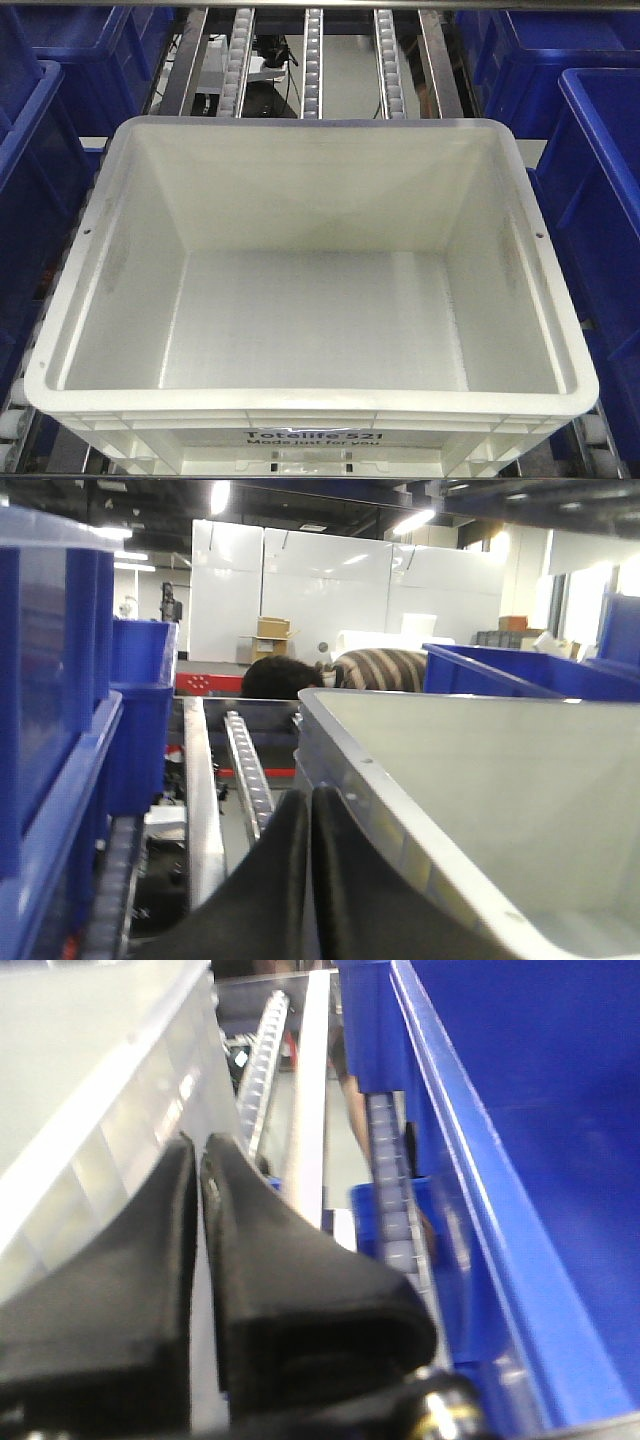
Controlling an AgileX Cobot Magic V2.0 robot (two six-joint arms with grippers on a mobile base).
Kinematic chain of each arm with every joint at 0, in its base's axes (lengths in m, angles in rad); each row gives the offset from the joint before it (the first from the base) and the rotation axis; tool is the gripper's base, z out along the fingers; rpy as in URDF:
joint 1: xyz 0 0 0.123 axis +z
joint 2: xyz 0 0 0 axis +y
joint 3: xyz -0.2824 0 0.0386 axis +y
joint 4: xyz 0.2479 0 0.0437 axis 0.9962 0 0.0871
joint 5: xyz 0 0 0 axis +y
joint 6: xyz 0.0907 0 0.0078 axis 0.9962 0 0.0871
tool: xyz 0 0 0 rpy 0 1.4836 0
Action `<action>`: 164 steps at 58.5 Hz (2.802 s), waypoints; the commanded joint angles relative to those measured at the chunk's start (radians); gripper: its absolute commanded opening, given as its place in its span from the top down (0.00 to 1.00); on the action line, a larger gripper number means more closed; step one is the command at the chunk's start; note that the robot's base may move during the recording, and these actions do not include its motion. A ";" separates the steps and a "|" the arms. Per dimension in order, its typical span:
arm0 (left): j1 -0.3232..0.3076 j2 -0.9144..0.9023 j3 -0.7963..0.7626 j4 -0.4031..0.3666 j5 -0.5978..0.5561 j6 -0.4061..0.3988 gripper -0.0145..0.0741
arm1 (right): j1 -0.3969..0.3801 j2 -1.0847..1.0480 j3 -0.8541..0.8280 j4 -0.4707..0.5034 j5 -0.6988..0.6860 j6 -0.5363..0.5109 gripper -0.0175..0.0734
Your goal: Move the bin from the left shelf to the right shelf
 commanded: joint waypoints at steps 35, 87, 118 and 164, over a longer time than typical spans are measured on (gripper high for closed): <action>-0.005 0.361 -0.699 -0.333 0.654 0.285 0.84 | 0.000 0.282 -0.611 0.102 0.572 -0.006 0.82; -0.005 0.685 -0.717 -0.365 0.481 0.299 0.76 | 0.000 0.666 -0.738 0.303 0.532 -0.324 0.70; -0.005 0.809 -0.722 -0.366 0.416 0.288 0.34 | 0.000 0.717 -0.738 0.269 0.434 -0.290 0.07; -0.005 1.064 -0.873 -0.325 0.518 0.254 0.34 | 0.000 1.072 -1.064 0.027 0.715 -0.023 0.15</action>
